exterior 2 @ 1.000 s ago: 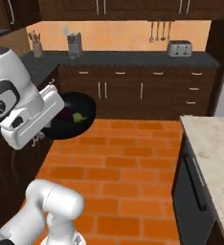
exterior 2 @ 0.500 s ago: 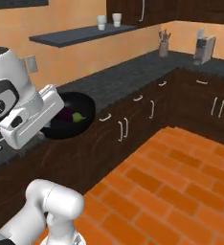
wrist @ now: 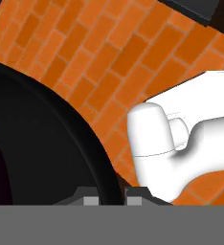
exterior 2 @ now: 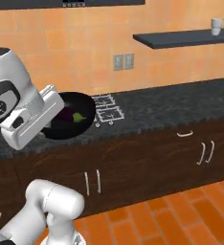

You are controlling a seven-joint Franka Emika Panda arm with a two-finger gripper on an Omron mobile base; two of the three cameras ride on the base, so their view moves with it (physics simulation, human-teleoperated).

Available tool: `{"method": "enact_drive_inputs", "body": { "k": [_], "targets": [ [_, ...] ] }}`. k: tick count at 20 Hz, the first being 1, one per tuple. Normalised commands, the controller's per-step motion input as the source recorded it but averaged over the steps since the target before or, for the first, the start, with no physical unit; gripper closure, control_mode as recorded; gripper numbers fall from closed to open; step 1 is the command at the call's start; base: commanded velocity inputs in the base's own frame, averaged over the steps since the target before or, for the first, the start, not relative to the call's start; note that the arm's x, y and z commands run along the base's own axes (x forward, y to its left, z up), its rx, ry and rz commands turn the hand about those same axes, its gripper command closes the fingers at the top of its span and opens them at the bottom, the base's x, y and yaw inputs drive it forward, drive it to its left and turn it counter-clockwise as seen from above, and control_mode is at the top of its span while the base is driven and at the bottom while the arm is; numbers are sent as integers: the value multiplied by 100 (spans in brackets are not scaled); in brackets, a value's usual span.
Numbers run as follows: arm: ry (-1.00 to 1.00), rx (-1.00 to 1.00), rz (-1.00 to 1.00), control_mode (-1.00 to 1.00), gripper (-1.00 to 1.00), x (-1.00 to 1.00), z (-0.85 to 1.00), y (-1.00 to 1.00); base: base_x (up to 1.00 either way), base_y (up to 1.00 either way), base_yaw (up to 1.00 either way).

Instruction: Pick the eggplant from the sink and place it in the bowl. Then pick the bowl and place it in the microwave. Then close the microwave door and press the start button.

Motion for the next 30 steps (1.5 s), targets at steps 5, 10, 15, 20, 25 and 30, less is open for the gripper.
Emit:
{"method": "enact_drive_inputs", "body": {
  "k": [5,10,15,20,25,30],
  "targets": [
    [0,0,0,100,100,0,0,0,0,-10,90],
    [0,0,0,100,100,0,0,0,0,-1,93],
    [0,0,0,100,100,0,0,0,0,0,98],
    [0,0,0,100,100,0,0,0,0,0,98],
    [0,0,0,100,100,0,0,0,7,-1,94],
    [0,0,0,100,100,0,0,0,23,-31,83]
  ]
}}
